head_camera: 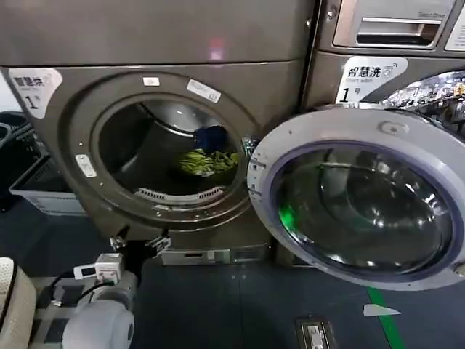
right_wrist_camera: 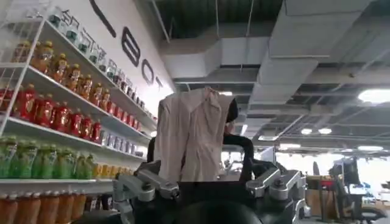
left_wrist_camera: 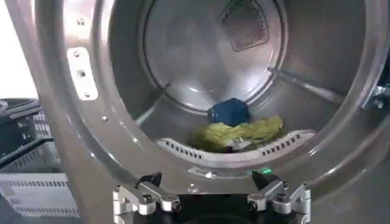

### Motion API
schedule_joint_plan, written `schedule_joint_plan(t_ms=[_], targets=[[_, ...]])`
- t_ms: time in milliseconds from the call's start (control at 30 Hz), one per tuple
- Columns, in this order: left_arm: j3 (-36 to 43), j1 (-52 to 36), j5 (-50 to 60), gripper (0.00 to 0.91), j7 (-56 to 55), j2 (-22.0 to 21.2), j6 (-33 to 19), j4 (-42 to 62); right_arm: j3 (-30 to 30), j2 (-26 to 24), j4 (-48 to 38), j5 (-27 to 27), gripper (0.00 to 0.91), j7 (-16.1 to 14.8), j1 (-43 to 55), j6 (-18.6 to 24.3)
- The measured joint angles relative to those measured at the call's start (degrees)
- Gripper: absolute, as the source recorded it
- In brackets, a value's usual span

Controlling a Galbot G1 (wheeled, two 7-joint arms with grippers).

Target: Grasp the clothes from the dryer.

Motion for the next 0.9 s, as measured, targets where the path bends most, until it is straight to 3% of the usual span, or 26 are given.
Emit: schedule_joint_plan(t_ms=[900], targets=[[0.00,0.62,0.10,0.907,0.10,-0.49,0.00,-0.39,-0.02,0.27,-0.02,-0.20,0.907,-0.20,-0.18,0.14]])
